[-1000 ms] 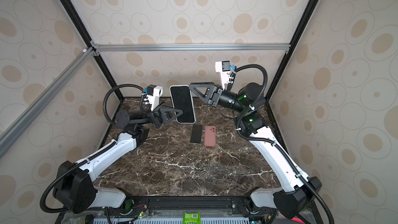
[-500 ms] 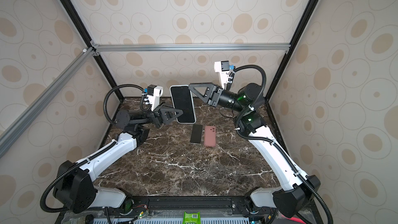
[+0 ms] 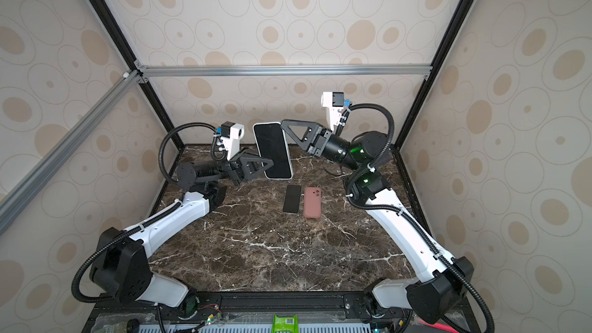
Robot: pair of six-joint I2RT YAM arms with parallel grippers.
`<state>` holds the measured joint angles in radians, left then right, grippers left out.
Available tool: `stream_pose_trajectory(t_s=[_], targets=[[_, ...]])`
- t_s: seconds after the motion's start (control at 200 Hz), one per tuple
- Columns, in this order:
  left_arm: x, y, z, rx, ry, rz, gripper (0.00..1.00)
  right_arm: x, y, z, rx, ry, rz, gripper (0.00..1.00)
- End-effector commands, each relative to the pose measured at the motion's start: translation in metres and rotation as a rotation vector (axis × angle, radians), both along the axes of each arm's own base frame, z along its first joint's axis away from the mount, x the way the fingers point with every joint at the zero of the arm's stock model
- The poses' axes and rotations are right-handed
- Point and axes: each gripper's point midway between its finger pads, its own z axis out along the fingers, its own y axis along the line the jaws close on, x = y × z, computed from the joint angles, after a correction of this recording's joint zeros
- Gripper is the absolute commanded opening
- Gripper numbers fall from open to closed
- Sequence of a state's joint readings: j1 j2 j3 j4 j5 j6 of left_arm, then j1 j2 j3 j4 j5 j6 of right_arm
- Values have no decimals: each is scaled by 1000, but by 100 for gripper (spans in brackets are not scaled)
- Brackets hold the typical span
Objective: Take the phone out of the phone case
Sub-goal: Remove the phone case from the phone.
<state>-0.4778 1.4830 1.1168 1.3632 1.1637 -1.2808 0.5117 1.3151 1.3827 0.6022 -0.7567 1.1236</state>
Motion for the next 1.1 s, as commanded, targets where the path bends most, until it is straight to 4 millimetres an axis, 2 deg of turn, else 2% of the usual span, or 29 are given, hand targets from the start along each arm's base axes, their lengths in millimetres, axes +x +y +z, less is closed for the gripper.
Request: stream_pose_trajectory(t_s=[0.0,0.22,0.755,0.915,1.095], targets=[[-27,7,39,-75,-129,-28,0,4,25,-46,-66,223,110,0],[-19,2,39,-44,-154,8,0,14,32,-64,-21,362,151,0],[-20,-3,41,-71,-161,-26,0,9,45,-62,72,437,218,0],[-25,-3,44,-74,-179,-35,0,13,46,-77,19,479,175,0],[-36,-2,54,-80,-220,-54,0,18,45,-112,-134,510,63,0]])
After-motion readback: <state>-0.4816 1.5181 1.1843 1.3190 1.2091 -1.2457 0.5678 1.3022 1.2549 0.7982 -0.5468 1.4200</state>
